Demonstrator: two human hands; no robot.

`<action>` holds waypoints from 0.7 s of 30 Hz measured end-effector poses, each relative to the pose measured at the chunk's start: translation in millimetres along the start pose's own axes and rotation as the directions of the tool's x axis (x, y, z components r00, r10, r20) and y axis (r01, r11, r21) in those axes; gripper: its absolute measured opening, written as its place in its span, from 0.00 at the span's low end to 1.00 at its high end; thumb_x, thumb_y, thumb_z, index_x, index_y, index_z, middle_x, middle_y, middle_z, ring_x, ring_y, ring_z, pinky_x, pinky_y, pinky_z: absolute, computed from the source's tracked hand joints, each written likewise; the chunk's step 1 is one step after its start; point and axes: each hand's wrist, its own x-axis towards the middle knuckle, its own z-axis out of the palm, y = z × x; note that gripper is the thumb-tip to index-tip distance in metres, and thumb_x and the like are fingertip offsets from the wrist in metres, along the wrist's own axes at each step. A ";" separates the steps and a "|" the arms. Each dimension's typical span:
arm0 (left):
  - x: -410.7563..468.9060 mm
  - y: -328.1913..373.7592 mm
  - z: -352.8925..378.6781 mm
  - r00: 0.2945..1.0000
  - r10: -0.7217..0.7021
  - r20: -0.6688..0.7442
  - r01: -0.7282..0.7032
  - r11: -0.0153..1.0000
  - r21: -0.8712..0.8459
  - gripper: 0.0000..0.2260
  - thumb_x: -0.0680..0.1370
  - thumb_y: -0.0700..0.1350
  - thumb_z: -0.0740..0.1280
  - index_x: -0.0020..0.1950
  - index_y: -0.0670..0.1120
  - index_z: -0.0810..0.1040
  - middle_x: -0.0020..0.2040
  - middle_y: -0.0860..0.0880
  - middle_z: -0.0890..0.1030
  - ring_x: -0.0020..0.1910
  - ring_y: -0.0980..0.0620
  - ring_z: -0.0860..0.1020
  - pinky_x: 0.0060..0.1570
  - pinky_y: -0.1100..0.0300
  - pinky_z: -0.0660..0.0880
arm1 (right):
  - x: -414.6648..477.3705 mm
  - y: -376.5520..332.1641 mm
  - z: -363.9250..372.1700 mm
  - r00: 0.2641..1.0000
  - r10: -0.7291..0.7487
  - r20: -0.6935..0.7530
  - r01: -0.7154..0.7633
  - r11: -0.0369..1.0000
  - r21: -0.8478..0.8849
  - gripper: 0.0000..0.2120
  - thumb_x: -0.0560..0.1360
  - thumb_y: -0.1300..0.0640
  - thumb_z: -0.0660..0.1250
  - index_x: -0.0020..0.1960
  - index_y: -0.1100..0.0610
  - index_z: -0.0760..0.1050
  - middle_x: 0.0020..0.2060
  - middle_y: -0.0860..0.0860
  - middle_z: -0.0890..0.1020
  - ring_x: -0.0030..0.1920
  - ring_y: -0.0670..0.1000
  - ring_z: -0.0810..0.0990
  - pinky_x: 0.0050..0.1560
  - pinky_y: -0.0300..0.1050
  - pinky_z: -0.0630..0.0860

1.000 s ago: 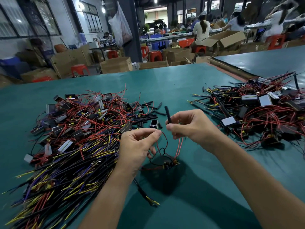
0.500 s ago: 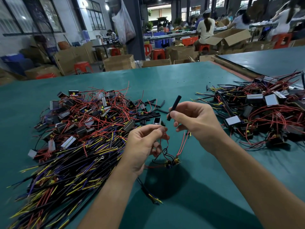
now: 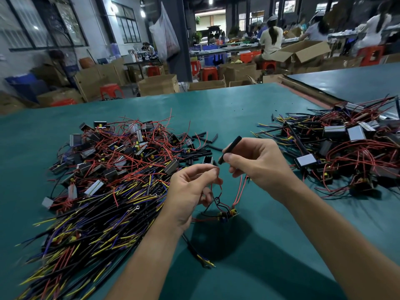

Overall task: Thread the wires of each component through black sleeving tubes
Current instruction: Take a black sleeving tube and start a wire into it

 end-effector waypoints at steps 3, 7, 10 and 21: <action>-0.8 1.2 1.2 1.000 0.017 -0.018 -0.017 1.000 -0.001 0.06 0.75 0.39 0.71 0.41 0.48 0.86 0.35 0.45 0.83 0.21 0.56 0.70 0.22 0.66 0.67 | 0.6 0.1 0.6 0.999 -0.027 -0.035 0.028 0.999 0.035 0.03 0.74 0.70 0.69 0.43 0.70 0.79 0.29 0.55 0.80 0.29 0.50 0.76 0.31 0.42 0.76; 0.1 1.6 1.3 0.997 0.027 -0.073 -0.027 1.000 -0.001 0.07 0.75 0.39 0.71 0.40 0.48 0.86 0.34 0.45 0.83 0.20 0.56 0.69 0.21 0.66 0.67 | 1.2 1.9 1.7 0.996 -0.052 -0.069 0.056 0.996 0.065 0.03 0.74 0.70 0.69 0.41 0.68 0.78 0.28 0.51 0.80 0.27 0.49 0.75 0.29 0.41 0.75; -0.1 1.7 1.3 0.996 0.029 -0.085 -0.029 1.000 -0.003 0.07 0.74 0.39 0.71 0.39 0.47 0.86 0.33 0.47 0.83 0.20 0.57 0.69 0.22 0.66 0.67 | 0.2 4.4 3.9 0.996 -0.084 -0.027 0.083 0.996 -0.024 0.02 0.73 0.69 0.70 0.42 0.67 0.79 0.30 0.51 0.82 0.28 0.50 0.77 0.30 0.44 0.77; -1.7 2.6 -1.1 0.997 0.043 -0.067 -0.040 0.998 0.039 0.04 0.73 0.40 0.73 0.39 0.47 0.86 0.32 0.47 0.83 0.20 0.56 0.69 0.22 0.66 0.67 | 2.1 4.3 1.1 0.984 -0.153 -0.094 0.146 0.987 -0.073 0.05 0.73 0.70 0.70 0.39 0.63 0.79 0.27 0.45 0.81 0.24 0.47 0.77 0.27 0.38 0.73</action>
